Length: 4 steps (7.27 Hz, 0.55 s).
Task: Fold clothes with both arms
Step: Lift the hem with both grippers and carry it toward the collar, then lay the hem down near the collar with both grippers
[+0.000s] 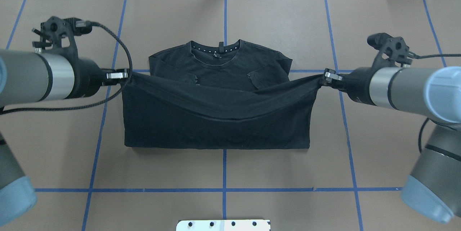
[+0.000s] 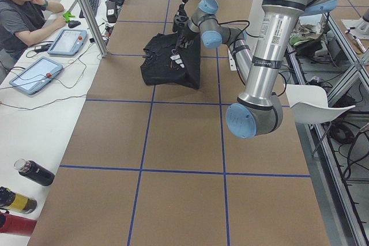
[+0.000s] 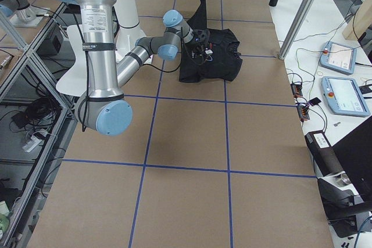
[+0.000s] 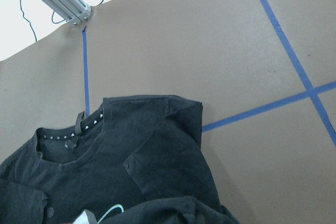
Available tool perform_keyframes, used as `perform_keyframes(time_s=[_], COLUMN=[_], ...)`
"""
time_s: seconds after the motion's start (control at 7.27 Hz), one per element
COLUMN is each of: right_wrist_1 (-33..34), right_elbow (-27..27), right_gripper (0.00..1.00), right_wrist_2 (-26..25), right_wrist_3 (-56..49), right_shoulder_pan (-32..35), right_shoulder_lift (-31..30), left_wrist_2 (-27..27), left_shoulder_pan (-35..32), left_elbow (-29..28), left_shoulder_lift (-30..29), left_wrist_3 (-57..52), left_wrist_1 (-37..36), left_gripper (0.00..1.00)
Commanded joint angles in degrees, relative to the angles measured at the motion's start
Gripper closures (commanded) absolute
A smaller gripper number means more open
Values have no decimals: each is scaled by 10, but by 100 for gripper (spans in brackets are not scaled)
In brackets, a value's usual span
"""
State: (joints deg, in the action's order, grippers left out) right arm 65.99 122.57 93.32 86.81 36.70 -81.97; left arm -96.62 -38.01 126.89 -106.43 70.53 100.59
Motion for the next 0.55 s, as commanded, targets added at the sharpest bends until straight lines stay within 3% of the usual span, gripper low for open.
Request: perform_keyframes(time_s=[0.0,0.41], right_wrist_1=[52,53], right_elbow=[-58,-157], right_gripper=[100,100], right_wrist_2=[-13,-45], right_wrist_3=[-4,-6], right_shoulder_pan=[24,36], right_shoulder_lift=[82,148], left_wrist_2=[27,32], left_shoulder_pan=[-20,-53], left_elbow=[-92,-230], left_shoulder_lift=[-65,-119], left_wrist_3=[-3,-62], left_wrist_1=[4,66], left_gripper=[100,100])
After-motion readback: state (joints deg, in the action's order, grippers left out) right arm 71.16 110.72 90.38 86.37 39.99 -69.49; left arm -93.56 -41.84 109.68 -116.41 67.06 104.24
